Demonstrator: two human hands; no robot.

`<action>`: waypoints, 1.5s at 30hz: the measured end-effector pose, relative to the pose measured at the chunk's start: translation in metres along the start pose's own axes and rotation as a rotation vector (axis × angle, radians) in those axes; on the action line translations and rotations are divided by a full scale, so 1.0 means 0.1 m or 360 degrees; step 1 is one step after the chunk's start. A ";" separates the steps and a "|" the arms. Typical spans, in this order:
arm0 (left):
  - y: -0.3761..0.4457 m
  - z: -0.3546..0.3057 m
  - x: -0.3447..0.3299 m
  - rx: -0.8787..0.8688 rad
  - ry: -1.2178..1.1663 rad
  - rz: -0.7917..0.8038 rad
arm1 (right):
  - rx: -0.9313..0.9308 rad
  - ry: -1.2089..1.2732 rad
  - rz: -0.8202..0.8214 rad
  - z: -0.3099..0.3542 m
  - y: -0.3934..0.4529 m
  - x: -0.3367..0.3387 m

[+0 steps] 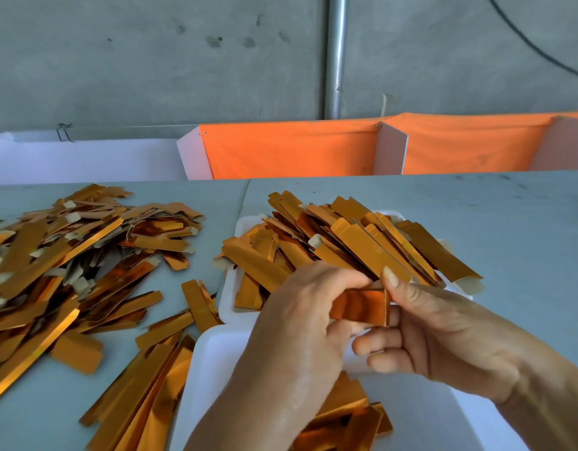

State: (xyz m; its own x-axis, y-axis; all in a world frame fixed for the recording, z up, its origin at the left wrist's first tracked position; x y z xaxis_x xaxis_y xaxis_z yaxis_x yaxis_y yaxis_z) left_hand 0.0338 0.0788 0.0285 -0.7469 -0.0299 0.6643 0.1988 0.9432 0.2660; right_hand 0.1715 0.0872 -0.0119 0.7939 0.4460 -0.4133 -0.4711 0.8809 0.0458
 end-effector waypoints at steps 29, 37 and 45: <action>-0.04 0.16 -0.07 0.0572 -0.0452 0.0576 | 0.0587 -0.0901 -0.0390 0.24 0.00 0.07; 0.02 0.06 -0.09 0.0252 -0.0071 0.0253 | 0.0354 -0.0545 -0.0386 0.17 0.01 0.10; 0.05 0.07 -0.05 0.0038 0.0151 -0.0075 | 0.0413 -0.0468 -0.0398 0.20 0.00 0.06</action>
State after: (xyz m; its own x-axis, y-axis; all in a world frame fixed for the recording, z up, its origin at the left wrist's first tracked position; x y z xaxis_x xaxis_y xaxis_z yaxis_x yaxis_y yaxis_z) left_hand 0.0343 0.0862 0.0212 -0.6913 -0.1045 0.7149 0.1489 0.9476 0.2825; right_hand 0.1842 0.0933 0.0040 0.9638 0.2080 -0.1670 -0.1694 0.9609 0.2192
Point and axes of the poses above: each hand's wrist, its own y-axis towards the middle knuckle, its own x-axis out of the back of the hand, z = x × y, the point moved 5 cm from there along y, towards the middle knuckle, and after that the axes turned 15 degrees about x, right-handed, at the moved point
